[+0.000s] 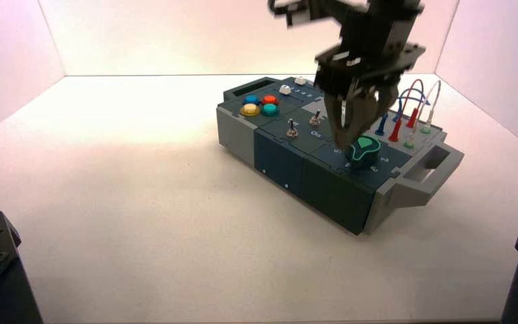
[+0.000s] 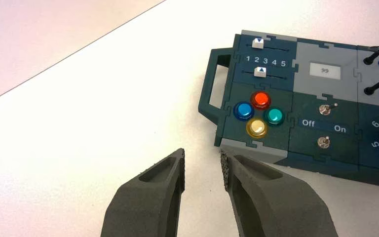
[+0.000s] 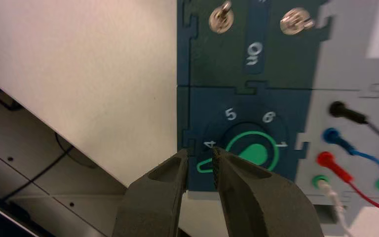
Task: Turn the knob to position 2.
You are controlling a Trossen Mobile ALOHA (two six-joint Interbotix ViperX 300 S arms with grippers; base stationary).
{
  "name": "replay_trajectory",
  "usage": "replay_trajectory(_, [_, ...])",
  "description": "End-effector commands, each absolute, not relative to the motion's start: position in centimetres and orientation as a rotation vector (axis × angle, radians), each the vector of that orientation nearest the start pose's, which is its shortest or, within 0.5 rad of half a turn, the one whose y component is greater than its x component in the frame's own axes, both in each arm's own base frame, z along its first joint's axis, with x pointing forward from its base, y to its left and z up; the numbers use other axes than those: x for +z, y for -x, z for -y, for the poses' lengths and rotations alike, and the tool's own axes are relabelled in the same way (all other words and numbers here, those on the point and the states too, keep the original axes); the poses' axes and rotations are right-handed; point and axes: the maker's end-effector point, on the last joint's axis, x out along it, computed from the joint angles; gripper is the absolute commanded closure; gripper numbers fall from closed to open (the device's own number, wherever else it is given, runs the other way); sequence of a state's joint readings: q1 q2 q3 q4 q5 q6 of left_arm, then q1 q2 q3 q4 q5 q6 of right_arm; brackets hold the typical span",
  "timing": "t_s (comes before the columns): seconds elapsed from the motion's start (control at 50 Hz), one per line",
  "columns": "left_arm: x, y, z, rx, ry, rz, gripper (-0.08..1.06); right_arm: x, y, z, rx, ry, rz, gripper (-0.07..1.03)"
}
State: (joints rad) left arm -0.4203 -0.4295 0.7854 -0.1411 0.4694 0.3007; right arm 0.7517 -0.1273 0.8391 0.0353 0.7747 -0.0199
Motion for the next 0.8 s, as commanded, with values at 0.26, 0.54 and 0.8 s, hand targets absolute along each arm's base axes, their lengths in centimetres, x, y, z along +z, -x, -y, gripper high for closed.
replay_trajectory(0.26, [20.4,-29.9,14.5,-0.527,-0.306,-0.735,0.56,5.5,-19.0,-18.9,0.631,0.549,-1.433,0.75])
replay_trajectory(0.54, [20.4,-29.9,14.5,-0.527,-0.306,-0.736,0.56,5.2,-18.5,-18.5,0.62,0.553,-1.459,0.76])
replay_trajectory(0.8, [20.5,-29.9,14.5,-0.527,-0.306,-0.735,0.56,5.1,-18.0,-17.9,0.609,0.548,-1.47,0.76])
